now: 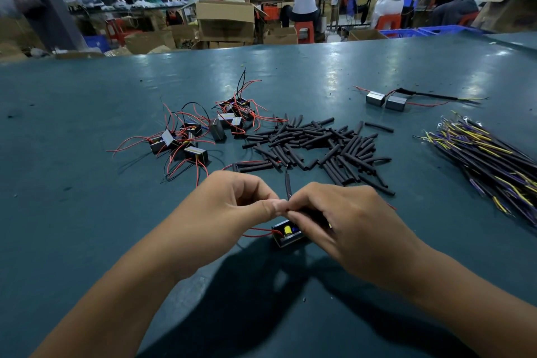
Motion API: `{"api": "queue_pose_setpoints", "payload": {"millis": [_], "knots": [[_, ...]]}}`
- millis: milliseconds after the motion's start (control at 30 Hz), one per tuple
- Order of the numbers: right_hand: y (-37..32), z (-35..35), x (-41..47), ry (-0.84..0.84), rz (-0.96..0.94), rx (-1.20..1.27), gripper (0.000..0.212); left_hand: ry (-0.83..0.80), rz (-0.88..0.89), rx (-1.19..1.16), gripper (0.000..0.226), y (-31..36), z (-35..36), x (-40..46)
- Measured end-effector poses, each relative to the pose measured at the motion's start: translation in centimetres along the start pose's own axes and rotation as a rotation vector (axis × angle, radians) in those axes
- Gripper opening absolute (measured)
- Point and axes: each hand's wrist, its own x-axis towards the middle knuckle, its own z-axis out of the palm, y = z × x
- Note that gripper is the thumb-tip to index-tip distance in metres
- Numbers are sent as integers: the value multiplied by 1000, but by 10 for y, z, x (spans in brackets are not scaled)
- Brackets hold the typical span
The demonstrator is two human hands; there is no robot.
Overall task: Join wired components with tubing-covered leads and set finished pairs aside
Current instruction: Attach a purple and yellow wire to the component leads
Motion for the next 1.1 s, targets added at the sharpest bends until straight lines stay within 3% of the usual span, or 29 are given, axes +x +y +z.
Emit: {"api": "queue_pose_setpoints", "payload": {"millis": [133,433,733,833,967,1100], "knots": [[1,0,0,10,25,39,14,-53,-73,-87,29,-1,-2,0],[3,-2,-1,-21,19,51,11,-49,166,94,24,1,-2,2],[-1,2,-1,-13,7,41,11,-14,-93,-80,37,-4,5,0],[2,2,-1,-17,44,74,9,46,75,118,34,-5,3,1],[7,-3,0,-26,91,134,7,120,462,398,2,2,-11,1],[9,-6,2,-36,92,160,9,127,662,633,9,0,-14,3]]}}
